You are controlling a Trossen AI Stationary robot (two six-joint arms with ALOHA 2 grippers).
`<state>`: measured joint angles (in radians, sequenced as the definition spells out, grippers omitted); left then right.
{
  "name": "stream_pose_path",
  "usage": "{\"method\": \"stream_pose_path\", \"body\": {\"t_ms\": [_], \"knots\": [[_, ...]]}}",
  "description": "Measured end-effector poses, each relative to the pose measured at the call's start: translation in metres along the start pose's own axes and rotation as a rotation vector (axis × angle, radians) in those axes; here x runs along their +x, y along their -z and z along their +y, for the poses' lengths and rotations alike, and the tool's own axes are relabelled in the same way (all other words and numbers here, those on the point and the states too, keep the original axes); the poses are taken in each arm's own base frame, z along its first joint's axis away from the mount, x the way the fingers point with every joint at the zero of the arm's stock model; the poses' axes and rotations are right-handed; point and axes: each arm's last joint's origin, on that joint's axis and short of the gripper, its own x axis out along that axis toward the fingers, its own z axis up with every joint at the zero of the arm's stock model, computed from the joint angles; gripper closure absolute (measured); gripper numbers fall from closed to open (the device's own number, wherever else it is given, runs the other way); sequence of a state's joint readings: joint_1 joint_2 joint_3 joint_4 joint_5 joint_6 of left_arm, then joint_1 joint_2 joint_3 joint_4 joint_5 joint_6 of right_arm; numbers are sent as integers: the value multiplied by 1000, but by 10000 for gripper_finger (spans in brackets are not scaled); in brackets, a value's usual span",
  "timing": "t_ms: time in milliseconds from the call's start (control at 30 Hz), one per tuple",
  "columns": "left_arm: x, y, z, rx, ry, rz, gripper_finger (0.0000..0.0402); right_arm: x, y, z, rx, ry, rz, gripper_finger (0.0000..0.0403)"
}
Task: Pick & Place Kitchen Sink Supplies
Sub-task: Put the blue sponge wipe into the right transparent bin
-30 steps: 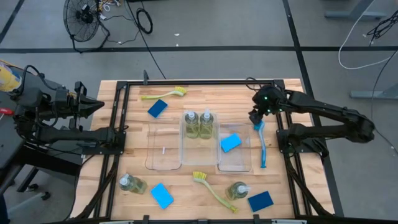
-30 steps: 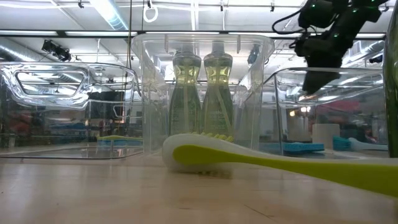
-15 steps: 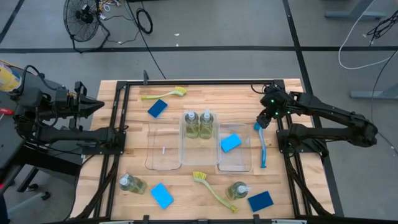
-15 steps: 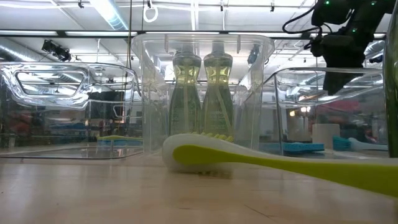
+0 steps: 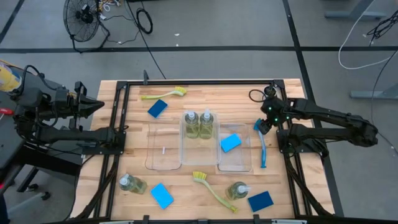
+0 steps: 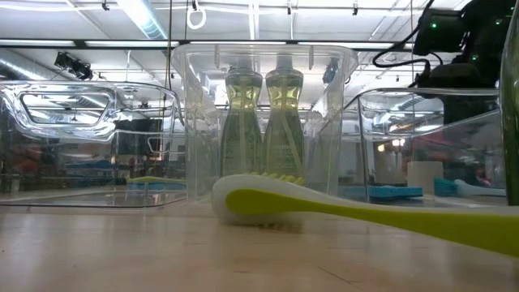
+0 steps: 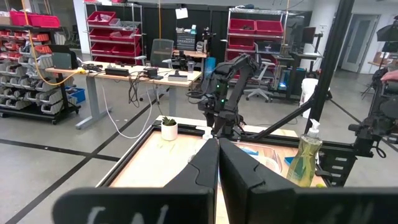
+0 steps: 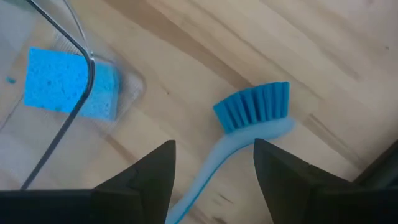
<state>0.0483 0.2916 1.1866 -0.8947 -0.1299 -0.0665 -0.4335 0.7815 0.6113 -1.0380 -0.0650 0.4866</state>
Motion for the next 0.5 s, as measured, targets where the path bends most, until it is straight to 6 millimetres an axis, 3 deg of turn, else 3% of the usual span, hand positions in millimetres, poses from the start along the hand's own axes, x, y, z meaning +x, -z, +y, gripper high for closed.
{"method": "stream_pose_path", "body": {"t_ms": [500], "knots": [[0, 0, 0, 0, -1, 0, 383, -1, 7, 5, -50, -42, 52, 188]]}}
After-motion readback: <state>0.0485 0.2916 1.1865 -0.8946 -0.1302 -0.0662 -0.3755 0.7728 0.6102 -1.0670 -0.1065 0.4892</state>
